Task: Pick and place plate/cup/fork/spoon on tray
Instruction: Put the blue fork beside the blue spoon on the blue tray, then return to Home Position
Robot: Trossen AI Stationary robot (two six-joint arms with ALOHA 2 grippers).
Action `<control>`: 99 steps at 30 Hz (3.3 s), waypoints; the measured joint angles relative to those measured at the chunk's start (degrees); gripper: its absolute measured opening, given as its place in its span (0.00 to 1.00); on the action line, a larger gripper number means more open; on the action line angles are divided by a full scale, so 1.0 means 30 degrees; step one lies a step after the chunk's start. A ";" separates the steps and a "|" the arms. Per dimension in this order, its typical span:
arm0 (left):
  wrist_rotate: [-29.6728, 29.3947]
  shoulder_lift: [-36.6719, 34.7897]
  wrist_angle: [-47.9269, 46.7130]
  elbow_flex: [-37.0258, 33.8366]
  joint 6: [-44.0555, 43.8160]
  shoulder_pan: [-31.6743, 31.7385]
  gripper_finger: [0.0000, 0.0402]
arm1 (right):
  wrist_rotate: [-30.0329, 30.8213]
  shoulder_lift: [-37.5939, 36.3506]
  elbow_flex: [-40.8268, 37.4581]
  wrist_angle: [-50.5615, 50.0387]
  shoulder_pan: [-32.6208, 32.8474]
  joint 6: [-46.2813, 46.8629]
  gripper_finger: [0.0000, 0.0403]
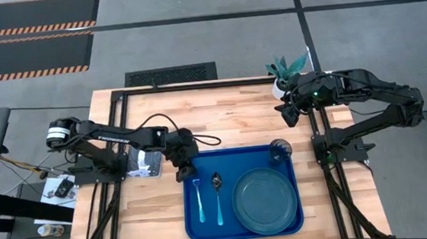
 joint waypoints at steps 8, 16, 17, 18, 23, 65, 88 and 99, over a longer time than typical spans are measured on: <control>0.1664 0.2798 0.1259 0.0179 -0.0111 -0.0029 0.00 | 0.0007 0.0006 0.0000 0.0001 0.0007 0.0007 0.58; 0.1014 0.4080 0.1373 0.1202 0.0291 -0.0022 0.00 | 0.0002 0.0007 0.0000 -0.0007 0.0007 0.0036 0.58; 0.0940 0.4065 0.1368 0.1204 0.0393 -0.0022 0.00 | -0.0003 0.0003 0.0000 -0.0015 0.0007 0.0051 0.58; 0.0832 0.4065 0.1359 0.1204 0.0528 -0.0018 0.00 | 0.0000 0.0000 0.0000 -0.0025 0.0027 0.0062 0.58; 0.0411 0.4065 0.1120 0.1204 0.1039 0.0055 0.00 | -0.0003 0.0000 0.0000 -0.0051 0.0022 0.0051 0.58; 0.0903 0.4065 -0.2737 0.4257 0.0576 0.2613 0.13 | 0.0000 0.0000 0.0000 0.0494 0.0022 -0.0728 0.58; -1.2203 0.1144 -1.5203 2.7647 0.7793 0.3242 0.13 | -0.2463 -0.5372 -0.0026 0.6349 -0.1034 -0.8359 0.58; -1.0469 -0.7507 -1.1641 1.6996 0.7317 0.2374 0.13 | -0.4013 -1.2722 -0.6509 1.0808 -0.1523 -0.5127 0.58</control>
